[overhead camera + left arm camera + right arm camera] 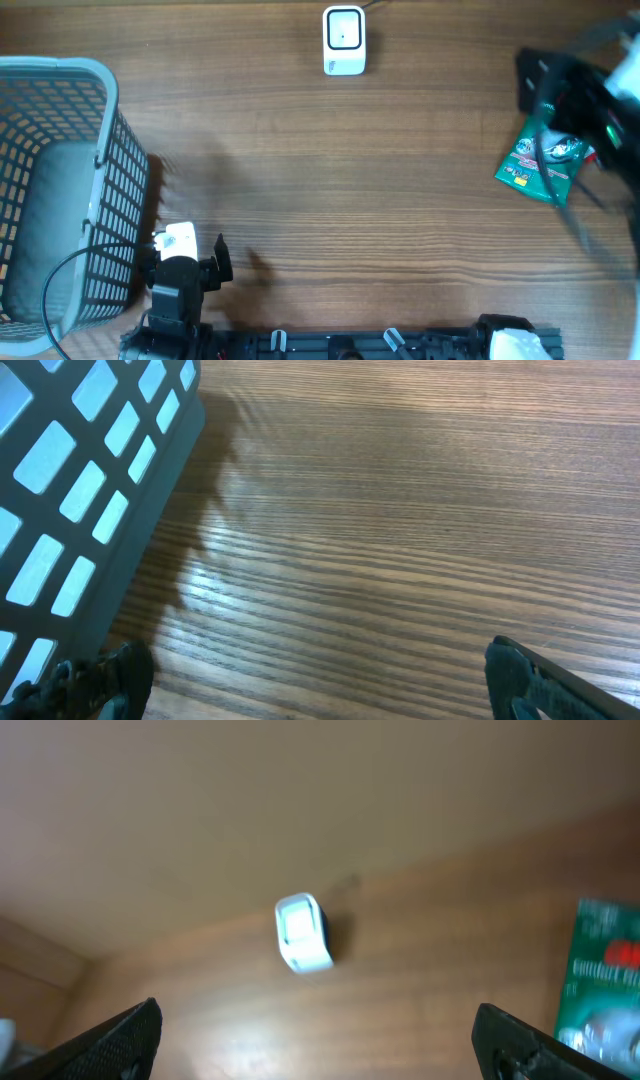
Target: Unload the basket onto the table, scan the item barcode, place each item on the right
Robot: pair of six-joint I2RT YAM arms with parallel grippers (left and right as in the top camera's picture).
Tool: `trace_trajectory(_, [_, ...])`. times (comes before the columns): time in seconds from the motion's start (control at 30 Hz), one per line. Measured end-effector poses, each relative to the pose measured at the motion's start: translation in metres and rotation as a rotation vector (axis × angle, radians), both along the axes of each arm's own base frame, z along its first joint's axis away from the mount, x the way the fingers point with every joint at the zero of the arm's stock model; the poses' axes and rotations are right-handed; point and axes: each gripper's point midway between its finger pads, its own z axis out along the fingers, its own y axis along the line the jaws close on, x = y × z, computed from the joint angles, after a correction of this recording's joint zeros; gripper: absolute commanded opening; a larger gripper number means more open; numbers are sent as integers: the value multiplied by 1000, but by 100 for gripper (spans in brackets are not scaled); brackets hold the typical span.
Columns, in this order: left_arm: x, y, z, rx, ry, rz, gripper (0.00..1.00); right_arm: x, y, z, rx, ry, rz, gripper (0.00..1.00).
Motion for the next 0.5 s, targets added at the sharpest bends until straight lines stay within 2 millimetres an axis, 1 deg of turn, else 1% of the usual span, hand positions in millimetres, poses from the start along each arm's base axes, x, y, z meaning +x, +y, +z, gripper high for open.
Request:
trace_trajectory(0.03, [0, 0, 0, 0, -1, 0, 100, -19, 3, 15, -5, -56, 3, 100])
trace_trajectory(0.07, [0, 0, 0, 0, -1, 0, 100, -24, 3, 18, -6, -72, 5, 100])
trace_trajectory(0.1, [0, 0, 0, 0, -1, 0, 100, -53, 7, 37, -13, -150, 7, 100])
trace_trajectory(0.13, [0, 0, 0, 0, -1, 0, 100, -67, 8, 44, -17, -187, 7, 99])
trace_trajectory(0.27, [0, 0, 0, 0, -1, 0, 100, -112, 13, 63, -29, -299, 7, 100])
trace_trajectory(0.33, [0, 0, 0, 0, -1, 0, 100, -129, 15, 65, -32, -323, 7, 100])
trace_trajectory(0.37, [0, 0, 0, 0, 0, 0, 100, -135, 15, 61, -31, -314, 7, 100])
trace_trajectory(0.43, [0, 0, 0, 0, -1, 0, 100, -140, 16, 51, -27, -276, 7, 100])
trace_trajectory(0.5, [0, 0, 0, 0, -1, 0, 100, -140, 14, 40, -25, -233, -3, 100])
